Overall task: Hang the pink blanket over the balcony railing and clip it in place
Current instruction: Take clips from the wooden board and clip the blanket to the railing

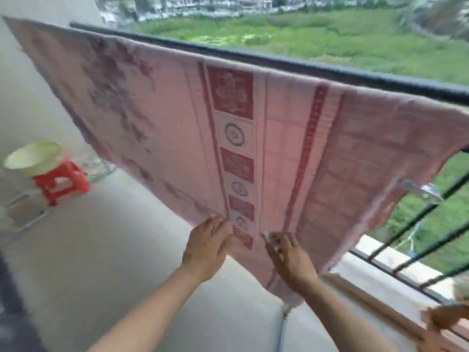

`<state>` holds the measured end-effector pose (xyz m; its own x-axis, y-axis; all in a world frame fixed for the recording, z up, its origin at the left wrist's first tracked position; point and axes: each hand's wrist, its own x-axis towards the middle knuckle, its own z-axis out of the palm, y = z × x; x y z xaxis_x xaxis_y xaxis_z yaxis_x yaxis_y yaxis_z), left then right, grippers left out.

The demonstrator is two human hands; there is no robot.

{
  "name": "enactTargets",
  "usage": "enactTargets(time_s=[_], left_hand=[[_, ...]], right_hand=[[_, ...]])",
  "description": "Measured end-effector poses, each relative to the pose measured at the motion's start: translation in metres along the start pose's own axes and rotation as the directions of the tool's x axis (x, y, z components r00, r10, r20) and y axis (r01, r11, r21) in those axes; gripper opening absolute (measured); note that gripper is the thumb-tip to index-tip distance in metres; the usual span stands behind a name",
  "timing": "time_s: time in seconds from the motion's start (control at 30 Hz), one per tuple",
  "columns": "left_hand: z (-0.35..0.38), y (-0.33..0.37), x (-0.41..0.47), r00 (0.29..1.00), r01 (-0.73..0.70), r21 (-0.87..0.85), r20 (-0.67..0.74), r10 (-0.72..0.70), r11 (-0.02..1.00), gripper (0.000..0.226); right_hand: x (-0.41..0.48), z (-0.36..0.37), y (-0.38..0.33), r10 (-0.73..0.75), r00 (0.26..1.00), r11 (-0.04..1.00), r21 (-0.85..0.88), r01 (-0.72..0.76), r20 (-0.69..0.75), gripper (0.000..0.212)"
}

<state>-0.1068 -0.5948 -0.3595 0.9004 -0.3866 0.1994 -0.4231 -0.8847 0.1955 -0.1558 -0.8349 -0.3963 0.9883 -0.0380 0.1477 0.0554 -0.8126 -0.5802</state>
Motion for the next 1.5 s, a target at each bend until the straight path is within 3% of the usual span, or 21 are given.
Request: enactTargets(time_s=[0.1, 0.3, 0.4, 0.5, 0.63, 0.77, 0.87, 1.03, 1.13, 1.27, 1.5], left_hand=[[-0.038, -0.093, -0.016, 0.969, 0.24, 0.026, -0.063, -0.238, 0.97, 0.05], [-0.106, -0.235, -0.033, 0.802, 0.565, -0.032, -0.21, -0.558, 0.824, 0.067], [-0.127, -0.294, -0.031, 0.725, 0.64, -0.066, -0.278, -0.63, 0.765, 0.073], [-0.132, -0.36, -0.018, 0.668, 0.684, -0.092, -0.32, -0.672, 0.723, 0.066], [-0.13, -0.468, 0.026, 0.632, 0.703, -0.11, -0.355, -0.689, 0.702, 0.063], [-0.143, -0.57, 0.085, 0.582, 0.745, -0.138, -0.344, -0.737, 0.653, 0.064], [-0.168, -0.636, 0.12, 0.563, 0.754, -0.142, -0.362, -0.743, 0.641, 0.064], [-0.21, -0.743, 0.138, 0.515, 0.795, -0.107, -0.403, -0.757, 0.598, 0.06], [-0.222, -0.82, 0.137, 0.504, 0.817, -0.076, -0.388, -0.771, 0.572, 0.062], [-0.237, -0.932, 0.146, 0.524, 0.817, -0.049, -0.357, -0.774, 0.575, 0.064], [-0.281, -1.094, 0.211, 0.613, 0.736, -0.109, -0.311, -0.726, 0.668, 0.06]], right_hand=[[0.064, 0.044, -0.079, -0.219, 0.974, 0.976, 0.004, 0.219, -0.052, 0.026], [0.168, 0.122, -0.213, -0.315, 0.949, 0.927, 0.221, 0.303, 0.022, 0.039], [0.211, 0.163, -0.269, -0.337, 0.941, 0.895, 0.322, 0.308, 0.039, 0.035], [0.257, 0.209, -0.316, -0.374, 0.925, 0.86, 0.398, 0.32, 0.065, 0.025], [0.342, 0.277, -0.374, -0.445, 0.891, 0.798, 0.49, 0.351, 0.086, 0.022], [0.442, 0.33, -0.437, -0.44, 0.889, 0.752, 0.594, 0.286, 0.129, 0.019], [0.513, 0.36, -0.493, -0.414, 0.904, 0.706, 0.665, 0.244, 0.108, 0.012], [0.603, 0.417, -0.599, -0.447, 0.881, 0.722, 0.644, 0.253, 0.154, 0.009], [0.644, 0.465, -0.658, -0.457, 0.87, 0.727, 0.642, 0.245, 0.186, 0.017], [0.696, 0.531, -0.726, -0.38, 0.902, 0.754, 0.634, 0.173, 0.205, 0.025], [0.786, 0.593, -0.826, -0.261, 0.933, 0.824, 0.56, 0.082, 0.248, 0.034]])
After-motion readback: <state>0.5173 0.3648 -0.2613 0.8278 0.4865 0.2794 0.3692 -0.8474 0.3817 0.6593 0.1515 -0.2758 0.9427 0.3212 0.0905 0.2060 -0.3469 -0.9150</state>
